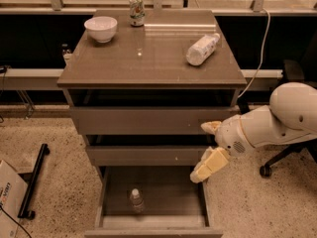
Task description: Pick water bottle from bottom drawer and place on counter
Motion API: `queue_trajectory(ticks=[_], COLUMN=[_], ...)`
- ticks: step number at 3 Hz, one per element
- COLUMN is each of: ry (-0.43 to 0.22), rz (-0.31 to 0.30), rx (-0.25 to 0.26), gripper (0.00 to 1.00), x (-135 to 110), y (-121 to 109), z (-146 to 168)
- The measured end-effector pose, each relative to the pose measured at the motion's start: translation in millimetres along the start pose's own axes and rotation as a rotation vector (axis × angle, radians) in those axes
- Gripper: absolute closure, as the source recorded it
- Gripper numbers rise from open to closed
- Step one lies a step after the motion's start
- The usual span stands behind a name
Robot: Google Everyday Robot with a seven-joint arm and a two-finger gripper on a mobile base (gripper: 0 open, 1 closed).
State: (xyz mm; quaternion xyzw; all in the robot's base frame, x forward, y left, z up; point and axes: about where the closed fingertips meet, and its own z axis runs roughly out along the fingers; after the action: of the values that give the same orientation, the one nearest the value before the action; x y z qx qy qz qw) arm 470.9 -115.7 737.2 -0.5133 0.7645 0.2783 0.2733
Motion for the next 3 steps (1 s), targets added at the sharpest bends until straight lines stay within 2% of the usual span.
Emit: queue_trajectory(ticks=[1,2,3], ry=[-0.029,-0.039,-0.022], rz=[-0.007,-0.048,-0.077], rx=[0.017,0.057,0.078], gripper=[0.0,0.0,0.0], x=[1.3,8.9,26.9], y=[-3.5,-7.9,-14.3], z=[1.4,13.9,34.2])
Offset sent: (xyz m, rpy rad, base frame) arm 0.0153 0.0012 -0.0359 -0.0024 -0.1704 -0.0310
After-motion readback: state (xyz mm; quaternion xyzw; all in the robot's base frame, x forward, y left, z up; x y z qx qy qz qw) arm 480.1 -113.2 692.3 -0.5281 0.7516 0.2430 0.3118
